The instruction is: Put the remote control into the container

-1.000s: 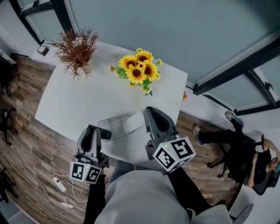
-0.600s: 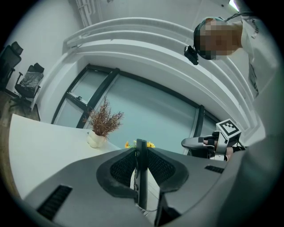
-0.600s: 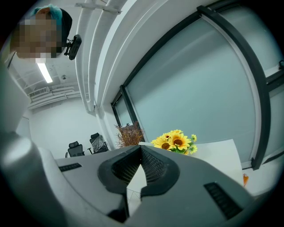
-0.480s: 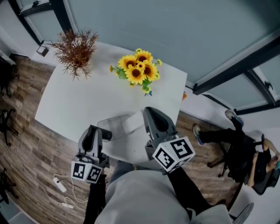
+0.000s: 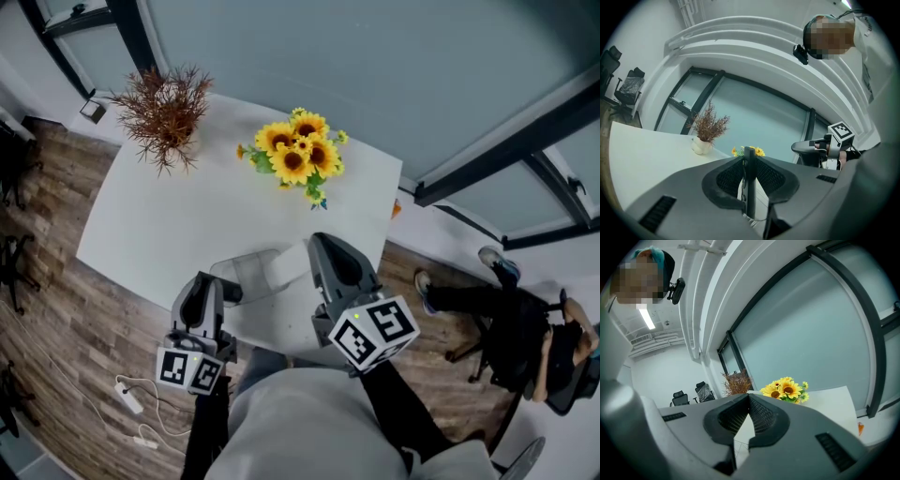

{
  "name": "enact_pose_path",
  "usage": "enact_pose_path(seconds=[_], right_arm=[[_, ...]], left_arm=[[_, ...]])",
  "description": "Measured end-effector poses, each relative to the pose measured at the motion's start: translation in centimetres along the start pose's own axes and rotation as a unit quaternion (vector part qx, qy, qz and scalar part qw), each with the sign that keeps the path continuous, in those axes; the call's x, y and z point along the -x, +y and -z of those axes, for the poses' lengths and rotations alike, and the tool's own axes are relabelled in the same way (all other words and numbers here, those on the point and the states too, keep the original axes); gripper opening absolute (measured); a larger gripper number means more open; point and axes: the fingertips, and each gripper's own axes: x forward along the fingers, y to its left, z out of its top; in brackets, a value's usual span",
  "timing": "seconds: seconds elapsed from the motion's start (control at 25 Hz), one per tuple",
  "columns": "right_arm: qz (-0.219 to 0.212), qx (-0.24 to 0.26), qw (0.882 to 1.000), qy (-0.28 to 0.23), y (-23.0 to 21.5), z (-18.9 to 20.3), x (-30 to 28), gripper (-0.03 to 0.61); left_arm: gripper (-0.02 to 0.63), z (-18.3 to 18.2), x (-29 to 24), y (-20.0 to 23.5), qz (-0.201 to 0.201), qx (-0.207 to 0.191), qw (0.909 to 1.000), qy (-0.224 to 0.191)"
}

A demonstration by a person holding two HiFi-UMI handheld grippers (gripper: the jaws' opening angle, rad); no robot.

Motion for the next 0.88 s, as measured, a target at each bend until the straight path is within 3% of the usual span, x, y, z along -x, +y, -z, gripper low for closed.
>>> enact_pose_path(seconds=[0.88], right_arm=[[-0.005, -0.004, 1.0, 0.007, 0.2, 0.5, -0.1, 0.005]], left_arm=[[0.086, 1.4, -0.3, 0.2, -0.006, -0.009, 0.9996, 0.025]])
